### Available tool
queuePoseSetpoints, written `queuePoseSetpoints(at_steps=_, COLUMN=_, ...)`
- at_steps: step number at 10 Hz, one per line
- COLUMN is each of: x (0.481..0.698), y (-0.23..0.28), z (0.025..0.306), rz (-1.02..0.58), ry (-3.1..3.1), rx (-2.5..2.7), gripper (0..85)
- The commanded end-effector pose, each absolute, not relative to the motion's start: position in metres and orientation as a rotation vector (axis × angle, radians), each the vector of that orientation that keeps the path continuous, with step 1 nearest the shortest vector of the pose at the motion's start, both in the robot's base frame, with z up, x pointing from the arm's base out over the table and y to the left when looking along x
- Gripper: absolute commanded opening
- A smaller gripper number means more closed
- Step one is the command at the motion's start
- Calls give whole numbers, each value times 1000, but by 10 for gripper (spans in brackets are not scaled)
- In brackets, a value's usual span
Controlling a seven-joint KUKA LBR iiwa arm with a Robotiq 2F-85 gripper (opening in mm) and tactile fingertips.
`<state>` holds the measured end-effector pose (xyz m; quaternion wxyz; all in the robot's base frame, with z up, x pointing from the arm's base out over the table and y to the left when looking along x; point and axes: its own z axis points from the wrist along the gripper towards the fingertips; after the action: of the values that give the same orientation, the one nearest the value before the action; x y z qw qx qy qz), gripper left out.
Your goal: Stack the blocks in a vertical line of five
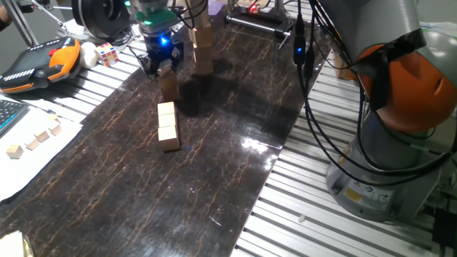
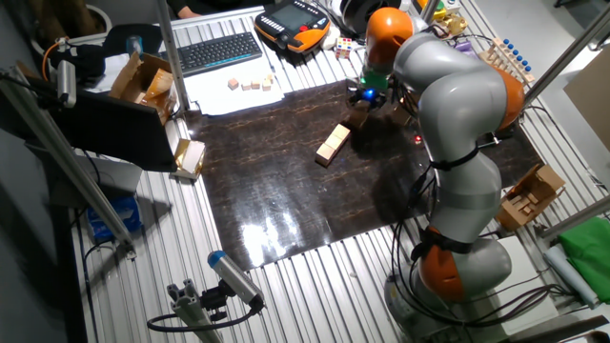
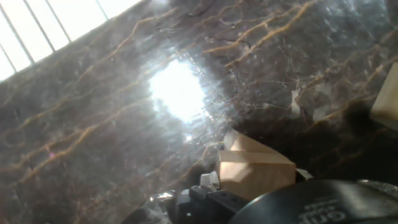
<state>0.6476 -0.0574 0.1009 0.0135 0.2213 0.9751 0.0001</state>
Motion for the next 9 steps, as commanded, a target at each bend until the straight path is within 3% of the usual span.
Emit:
queuePoseSetpoints(at_steps=1, x=648, y=-58, z=101, rz=1, ry=3040, rx=664, gripper=407)
queuePoseSetpoints(at_steps=9, x=649, y=-61, z=99, rz=-41, ry=3057, rx=430, gripper=410)
